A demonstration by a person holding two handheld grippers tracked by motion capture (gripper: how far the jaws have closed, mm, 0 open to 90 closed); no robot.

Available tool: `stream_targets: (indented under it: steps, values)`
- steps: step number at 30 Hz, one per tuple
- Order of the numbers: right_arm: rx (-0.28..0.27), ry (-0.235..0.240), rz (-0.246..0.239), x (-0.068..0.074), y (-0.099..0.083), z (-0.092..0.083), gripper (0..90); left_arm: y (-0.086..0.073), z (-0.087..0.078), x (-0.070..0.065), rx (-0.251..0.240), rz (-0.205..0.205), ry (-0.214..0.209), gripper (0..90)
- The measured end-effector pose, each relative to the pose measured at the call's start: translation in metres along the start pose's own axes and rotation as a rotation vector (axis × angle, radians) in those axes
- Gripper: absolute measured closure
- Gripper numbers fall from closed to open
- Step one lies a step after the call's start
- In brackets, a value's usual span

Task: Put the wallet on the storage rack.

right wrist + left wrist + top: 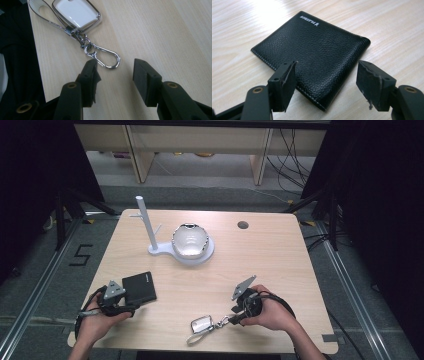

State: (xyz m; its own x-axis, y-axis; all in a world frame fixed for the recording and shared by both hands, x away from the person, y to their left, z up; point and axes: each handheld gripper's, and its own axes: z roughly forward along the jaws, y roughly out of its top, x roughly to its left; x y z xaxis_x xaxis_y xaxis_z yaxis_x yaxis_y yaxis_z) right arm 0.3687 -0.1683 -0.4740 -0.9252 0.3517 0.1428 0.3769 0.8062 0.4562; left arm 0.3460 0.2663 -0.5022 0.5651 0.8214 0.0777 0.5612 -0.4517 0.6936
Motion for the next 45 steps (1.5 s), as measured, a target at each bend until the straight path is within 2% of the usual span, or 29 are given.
stream_targets:
  steps: [3, 4, 8, 10, 12, 14, 15, 16, 17, 21, 22, 23, 24, 27, 28, 29, 30, 31, 34, 35, 36, 37, 38, 39, 40, 42, 43, 44, 45]
  values:
    - [0.003, 0.003, 0.025, 0.0, 0.0, -0.001, 55.9, 0.001, 0.005, 0.001, -0.016, 0.014, -0.011, 30.5]
    - [0.0, 0.003, 0.009, -0.001, 0.0, -0.001, 55.8, 0.002, 0.005, 0.002, 0.007, 0.04, -0.025, 30.1]
    - [0.003, -0.007, 0.024, -0.001, -0.001, -0.002, 55.9, 0.005, 0.007, 0.003, 0.023, 0.073, -0.034, 29.0]
    - [-0.004, 0.005, 0.005, -0.002, -0.001, -0.001, 55.9, 0.007, 0.006, 0.003, 0.024, 0.092, -0.036, 29.0]
    - [0.015, -0.004, 0.038, 0.0, -0.001, -0.002, 55.9, 0.009, 0.006, 0.003, 0.041, 0.118, -0.044, 28.9]
    - [0.0, 0.0, 0.026, -0.001, -0.001, -0.002, 55.9, 0.009, 0.01, 0.004, 0.038, 0.115, -0.043, 28.8]
    - [0.007, -0.002, 0.038, -0.001, -0.001, -0.002, 55.9, 0.009, 0.011, 0.007, 0.049, 0.135, -0.052, 28.3]
    - [0.013, 0.0, 0.048, -0.001, -0.001, -0.002, 55.9, 0.01, 0.013, 0.008, 0.048, 0.123, -0.055, 28.1]
    - [-0.002, 0.003, 0.025, -0.002, 0.0, -0.002, 55.9, 0.01, 0.013, 0.009, 0.052, 0.138, -0.055, 27.9]
    - [-0.002, 0.004, 0.027, -0.002, 0.0, -0.002, 55.9, 0.011, 0.016, 0.01, 0.06, 0.155, -0.065, 24.9]
    - [0.0, 0.0, 0.028, -0.002, 0.0, -0.003, 55.9, 0.011, 0.017, 0.01, 0.067, 0.196, -0.073, 24.1]
    - [0.0, 0.0, 0.028, -0.002, 0.0, -0.003, 55.8, 0.011, 0.018, 0.009, 0.075, 0.2, -0.068, 24.1]
    - [-0.001, 0.0, 0.029, -0.002, 0.0, -0.003, 55.8, 0.011, 0.018, 0.009, 0.066, 0.212, -0.058, 24.3]
    - [-0.006, 0.006, 0.025, -0.002, 0.001, -0.003, 55.9, 0.009, 0.018, 0.011, 0.051, 0.225, -0.066, 25.9]
    - [-0.006, 0.007, 0.024, -0.002, 0.001, -0.003, 55.9, 0.008, 0.017, 0.011, 0.051, 0.231, -0.06, 27.6]
    - [-0.009, 0.009, 0.018, -0.002, 0.001, -0.002, 55.9, 0.008, 0.018, 0.013, 0.021, 0.269, -0.063, 29.4]
    - [-0.011, 0.016, 0.008, -0.002, 0.001, -0.001, 55.9, 0.006, 0.019, 0.011, -0.003, 0.244, -0.057, 32.3]
    - [-0.011, 0.018, 0.008, -0.002, 0.001, 0.0, 55.9, 0.006, 0.018, 0.012, -0.013, 0.269, -0.053, 34.5]
    - [-0.004, 0.012, 0.023, -0.001, 0.001, -0.001, 55.9, 0.006, 0.017, 0.009, -0.011, 0.287, -0.063, 43.8]
    - [0.016, 0.003, 0.054, 0.0, 0.001, -0.002, 55.9, 0.007, 0.016, 0.008, 0.0, 0.301, -0.064, 47.5]
    - [-0.008, 0.012, 0.02, -0.001, 0.002, -0.001, 56.0, 0.008, 0.016, 0.006, -0.003, 0.299, -0.06, 50.3]
    - [-0.008, 0.01, 0.019, -0.001, 0.002, -0.001, 55.9, 0.011, 0.015, 0.005, 0.022, 0.328, -0.063, 54.0]
    - [-0.008, 0.01, 0.019, -0.001, 0.002, -0.001, 55.9, 0.011, 0.015, 0.005, 0.022, 0.328, -0.063, 58.1]
    - [-0.014, 0.017, 0.01, -0.001, 0.002, -0.001, 55.9, 0.011, 0.015, 0.001, 0.016, 0.289, -0.055, 58.1]
    - [-0.01, 0.016, 0.016, -0.001, 0.003, -0.002, 56.0, 0.015, 0.014, 0.001, 0.047, 0.316, -0.052, 64.6]
    - [-0.018, 0.029, 0.002, -0.001, 0.003, -0.002, 56.0, 0.016, 0.014, 0.0, 0.048, 0.309, -0.057, 68.5]
    - [-0.022, 0.016, -0.005, -0.002, 0.003, -0.002, 56.0, 0.018, 0.015, -0.001, 0.046, 0.303, -0.049, 71.2]
    - [-0.022, 0.023, 0.0, -0.001, 0.003, -0.002, 56.0, 0.018, 0.015, -0.002, 0.038, 0.297, -0.039, 72.5]
    - [-0.013, 0.011, 0.019, 0.0, 0.002, -0.003, 56.0, 0.017, 0.016, -0.004, 0.03, 0.272, -0.049, 73.9]
